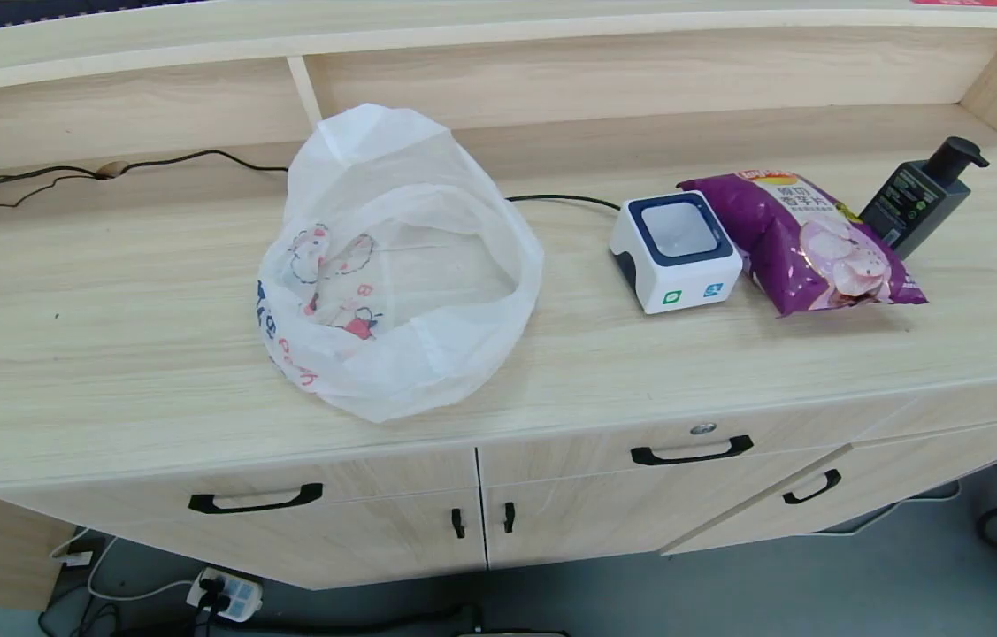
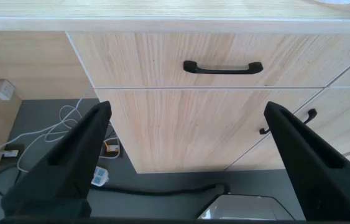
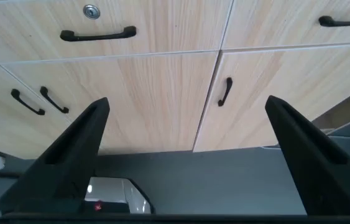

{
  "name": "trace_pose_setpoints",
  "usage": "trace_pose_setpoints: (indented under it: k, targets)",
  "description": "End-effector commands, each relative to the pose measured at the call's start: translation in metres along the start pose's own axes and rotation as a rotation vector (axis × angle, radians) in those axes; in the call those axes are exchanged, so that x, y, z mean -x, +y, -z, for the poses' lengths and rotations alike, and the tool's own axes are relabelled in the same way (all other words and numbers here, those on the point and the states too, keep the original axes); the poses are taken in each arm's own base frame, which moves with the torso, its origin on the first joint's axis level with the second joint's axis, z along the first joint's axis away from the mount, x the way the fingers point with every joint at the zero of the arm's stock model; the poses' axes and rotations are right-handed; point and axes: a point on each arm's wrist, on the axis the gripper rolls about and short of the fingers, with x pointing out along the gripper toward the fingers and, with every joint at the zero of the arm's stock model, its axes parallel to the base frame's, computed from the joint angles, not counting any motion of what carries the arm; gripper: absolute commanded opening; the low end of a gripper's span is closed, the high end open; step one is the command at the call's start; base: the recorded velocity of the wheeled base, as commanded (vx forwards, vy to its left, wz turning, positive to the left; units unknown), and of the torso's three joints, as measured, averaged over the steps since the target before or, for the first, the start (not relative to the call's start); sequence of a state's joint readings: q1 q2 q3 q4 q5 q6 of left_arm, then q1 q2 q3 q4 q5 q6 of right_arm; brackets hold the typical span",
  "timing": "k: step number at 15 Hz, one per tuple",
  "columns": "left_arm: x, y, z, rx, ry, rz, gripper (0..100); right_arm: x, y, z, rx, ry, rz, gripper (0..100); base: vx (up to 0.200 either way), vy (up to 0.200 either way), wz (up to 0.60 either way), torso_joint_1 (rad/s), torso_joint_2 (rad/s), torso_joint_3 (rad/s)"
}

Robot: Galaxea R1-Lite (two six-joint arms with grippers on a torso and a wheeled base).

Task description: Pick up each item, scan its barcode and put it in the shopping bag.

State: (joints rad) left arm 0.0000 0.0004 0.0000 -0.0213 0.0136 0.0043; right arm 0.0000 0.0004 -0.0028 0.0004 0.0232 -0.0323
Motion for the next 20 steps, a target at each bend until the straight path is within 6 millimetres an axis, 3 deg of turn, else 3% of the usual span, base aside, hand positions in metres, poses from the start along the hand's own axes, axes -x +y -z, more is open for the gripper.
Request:
trace_pose_setpoints:
  k: [1, 4, 6, 7, 8, 12, 16, 20]
  targets:
    - [0.0, 0.0, 0.0, -0.002, -0.002, 0.0, 100, 0.003, 0.0, -0.021, 0.024, -0.029, -0.04, 100, 0.0, 0.0, 0.0, 0.0, 0.0, 0.0]
    - [0.0, 0.0, -0.001, 0.0, -0.007, -0.002, 100, -0.037, -0.003, -0.121, 0.022, 0.057, -0.117, 100, 0.0, 0.0, 0.0, 0.0, 0.0, 0.0]
    - [0.0, 0.0, -0.001, -0.003, -0.007, -0.002, 100, -0.082, -0.001, -0.173, 0.022, 0.079, -0.168, 100, 0.0, 0.0, 0.0, 0.0, 0.0, 0.0]
    - [0.0, 0.0, -0.001, -0.003, -0.007, -0.002, 100, -0.098, 0.0, -0.183, 0.021, 0.098, -0.193, 100, 0.0, 0.0, 0.0, 0.0, 0.0, 0.0]
    - [0.0, 0.0, -0.001, -0.005, -0.007, -0.002, 100, -0.121, 0.002, -0.191, 0.008, 0.131, -0.261, 100, 0.0, 0.0, 0.0, 0.0, 0.0, 0.0]
    - [0.0, 0.0, -0.001, -0.003, -0.008, -0.002, 100, -0.179, 0.006, -0.19, -0.016, 0.251, -0.359, 100, 0.0, 0.0, 0.0, 0.0, 0.0, 0.0]
    - [0.0, 0.0, -0.001, -0.008, -0.007, -0.002, 100, -0.214, 0.003, -0.195, -0.011, 0.264, -0.347, 100, 0.0, 0.0, 0.0, 0.0, 0.0, 0.0]
    - [0.0, 0.0, -0.001, -0.006, -0.008, -0.002, 100, -0.27, 0.001, -0.203, 0.024, 0.168, -0.352, 100, 0.0, 0.0, 0.0, 0.0, 0.0, 0.0]
